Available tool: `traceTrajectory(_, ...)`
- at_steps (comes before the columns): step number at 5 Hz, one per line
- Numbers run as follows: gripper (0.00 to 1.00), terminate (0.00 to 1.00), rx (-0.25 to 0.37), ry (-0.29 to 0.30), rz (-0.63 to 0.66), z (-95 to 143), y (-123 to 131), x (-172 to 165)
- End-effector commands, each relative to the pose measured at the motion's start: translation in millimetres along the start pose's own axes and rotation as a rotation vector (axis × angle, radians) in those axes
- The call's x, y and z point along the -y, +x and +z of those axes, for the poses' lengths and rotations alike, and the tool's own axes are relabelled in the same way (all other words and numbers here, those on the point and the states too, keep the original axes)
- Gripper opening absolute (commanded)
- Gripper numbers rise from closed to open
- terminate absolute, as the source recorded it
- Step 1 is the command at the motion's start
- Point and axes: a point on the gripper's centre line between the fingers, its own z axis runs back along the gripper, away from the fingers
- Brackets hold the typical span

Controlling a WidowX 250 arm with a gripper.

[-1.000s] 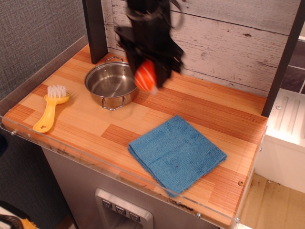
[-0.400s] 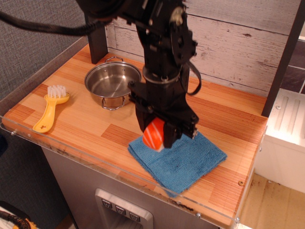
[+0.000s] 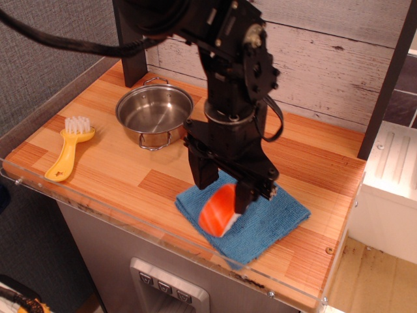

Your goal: Place the sushi on top of the blue towel

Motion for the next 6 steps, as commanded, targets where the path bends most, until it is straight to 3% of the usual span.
traceTrajectory(1, 1.0, 0.0, 0.03, 0.009, 0.021, 22, 3, -7)
traceTrajectory(2, 1.0, 0.0, 0.065, 0.022, 0.112, 59, -2, -34)
traceTrajectory(3, 1.0, 0.0, 0.055, 0.012, 0.169, 66, -7, -58)
traceTrajectory(5, 1.0, 0.0, -0.016, -0.034, 0.166, 55, -9, -75)
traceTrajectory(6, 1.0, 0.0, -0.016, -0.034, 0.166, 55, -9, -75)
